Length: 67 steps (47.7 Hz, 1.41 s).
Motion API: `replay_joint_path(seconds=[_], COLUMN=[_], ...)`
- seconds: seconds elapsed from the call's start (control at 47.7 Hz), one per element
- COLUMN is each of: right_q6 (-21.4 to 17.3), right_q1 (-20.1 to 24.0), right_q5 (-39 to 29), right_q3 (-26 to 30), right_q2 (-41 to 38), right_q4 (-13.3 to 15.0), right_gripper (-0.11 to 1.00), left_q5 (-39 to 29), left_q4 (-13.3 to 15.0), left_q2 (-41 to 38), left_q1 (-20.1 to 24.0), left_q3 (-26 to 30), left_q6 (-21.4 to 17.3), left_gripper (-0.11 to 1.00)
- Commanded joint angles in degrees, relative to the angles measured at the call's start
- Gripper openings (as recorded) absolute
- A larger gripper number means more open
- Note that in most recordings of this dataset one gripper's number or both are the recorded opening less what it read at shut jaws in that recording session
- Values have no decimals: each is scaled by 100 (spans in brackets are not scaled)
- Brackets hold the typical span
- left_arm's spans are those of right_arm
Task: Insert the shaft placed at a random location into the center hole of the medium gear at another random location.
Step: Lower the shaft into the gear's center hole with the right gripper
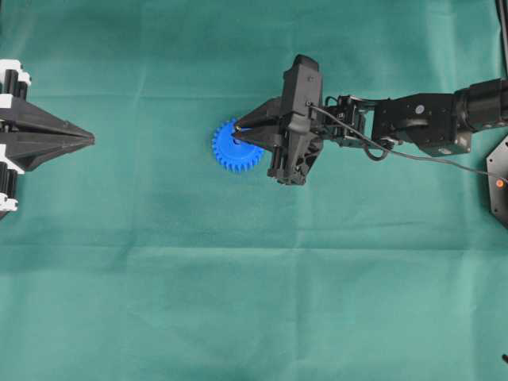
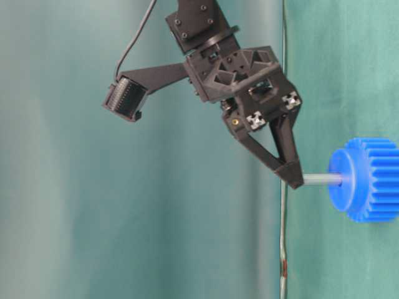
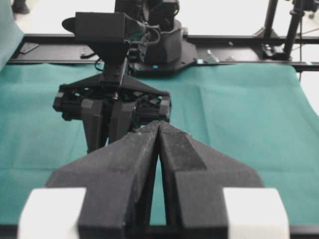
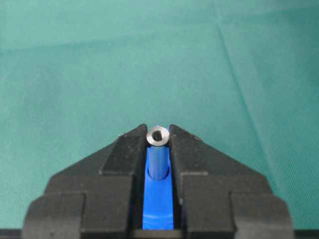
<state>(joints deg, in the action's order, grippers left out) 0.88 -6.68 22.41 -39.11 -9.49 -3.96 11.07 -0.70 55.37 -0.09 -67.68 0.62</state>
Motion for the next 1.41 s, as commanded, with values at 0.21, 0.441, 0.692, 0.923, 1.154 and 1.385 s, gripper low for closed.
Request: replay_joint_path(seconds=[0.21,0.441,0.692,0.923,1.154,1.385], right_q6=[18,-9,-18,-18,-18,-97], right_q1=[18,26,53,53,53,53], right_q5=[272,290,272,237,237,255], right_q3=[123,141,158,158,167,167], right_q2=[-158,-316,-413,-404,-404,-352], right_q4=[-88,-123,-132,-123,-123,-167], right_gripper=[13,13,13,13,14,31], left_q5=[26,26,26,26,18,18], left_q4=[-18,-18,-18,-18,-18,-18], left_q2=[-35,-35,-35,-35,-35,-35], left_q1=[9,9,9,9,9,9], left_q3=[132,132,132,132,132,132], left_q6=[0,0,0,0,0,0], left_gripper=[0,0,0,0,0,0])
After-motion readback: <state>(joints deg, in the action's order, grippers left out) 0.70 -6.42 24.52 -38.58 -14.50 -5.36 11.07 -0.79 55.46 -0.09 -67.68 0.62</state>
